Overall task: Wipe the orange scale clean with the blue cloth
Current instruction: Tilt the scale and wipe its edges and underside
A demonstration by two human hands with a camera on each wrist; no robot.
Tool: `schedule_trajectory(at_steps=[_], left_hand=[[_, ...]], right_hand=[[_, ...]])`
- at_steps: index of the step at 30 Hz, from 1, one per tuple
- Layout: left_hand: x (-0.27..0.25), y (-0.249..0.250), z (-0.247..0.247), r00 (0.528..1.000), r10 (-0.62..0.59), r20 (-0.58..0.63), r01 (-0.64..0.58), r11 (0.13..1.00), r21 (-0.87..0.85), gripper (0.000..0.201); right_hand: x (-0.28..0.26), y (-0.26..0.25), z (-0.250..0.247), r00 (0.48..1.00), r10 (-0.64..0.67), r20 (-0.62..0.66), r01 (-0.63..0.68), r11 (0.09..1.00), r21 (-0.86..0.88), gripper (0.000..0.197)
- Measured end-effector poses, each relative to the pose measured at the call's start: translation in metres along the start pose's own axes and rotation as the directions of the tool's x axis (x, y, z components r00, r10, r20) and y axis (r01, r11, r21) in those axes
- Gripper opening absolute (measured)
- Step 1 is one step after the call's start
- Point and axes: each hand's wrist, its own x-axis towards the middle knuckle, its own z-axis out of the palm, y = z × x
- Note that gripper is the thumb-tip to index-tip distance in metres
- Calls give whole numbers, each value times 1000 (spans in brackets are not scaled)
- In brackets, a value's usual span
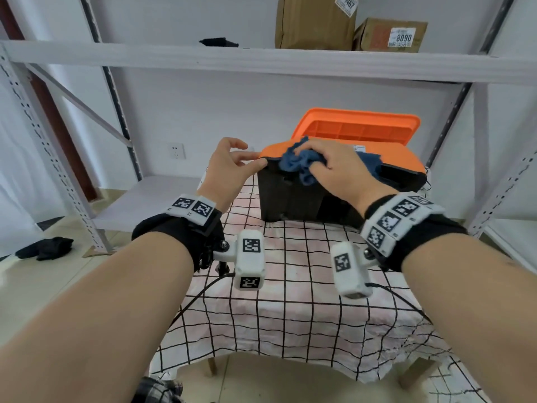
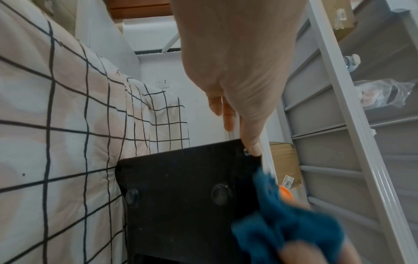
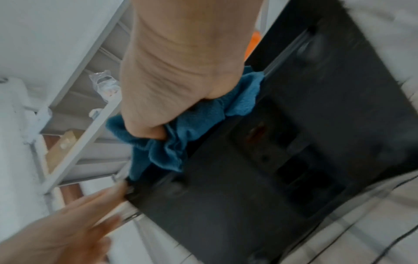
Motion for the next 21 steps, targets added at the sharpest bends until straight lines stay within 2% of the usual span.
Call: schedule_trajectory(at_steps=[3,6,8,10,13,16,19,21], left_hand=[[0,1,0,1000,6,7,-6,1000,26,38],[-2,-1,2,1000,0,-11,0,1000,21,33],[-3,0,4,1000,5,-21,-5,1000,3,30],[-3,0,3,1000,25,-14,-25,1000,-4,25],[-5,0,1,996,89,8,-90,994,64,15],[-6,1,0,989,147,-31,-140,977,158,4],[-6,11,6,970,235,-60,-205,927,315,31],[-6,23,17,955,294,45,-287,867,407,32]], right_hand=[[-12,22,-12,972,117,-203,-140,985,-101,37],[-7,13,-2,935,180,-306,-250,946,-207,33],[0,-7,14,959,114,-258,-184,946,-265,35],[7,-22,28,988,14,-154,-46,977,-208,36],[10,-21,30,995,-52,-87,33,978,-207,36],[1,-5,19,990,-45,-131,8,963,-268,32],[-11,6,10,977,-1,-212,-63,954,-295,31],[-17,7,7,977,6,-215,-76,946,-315,31]])
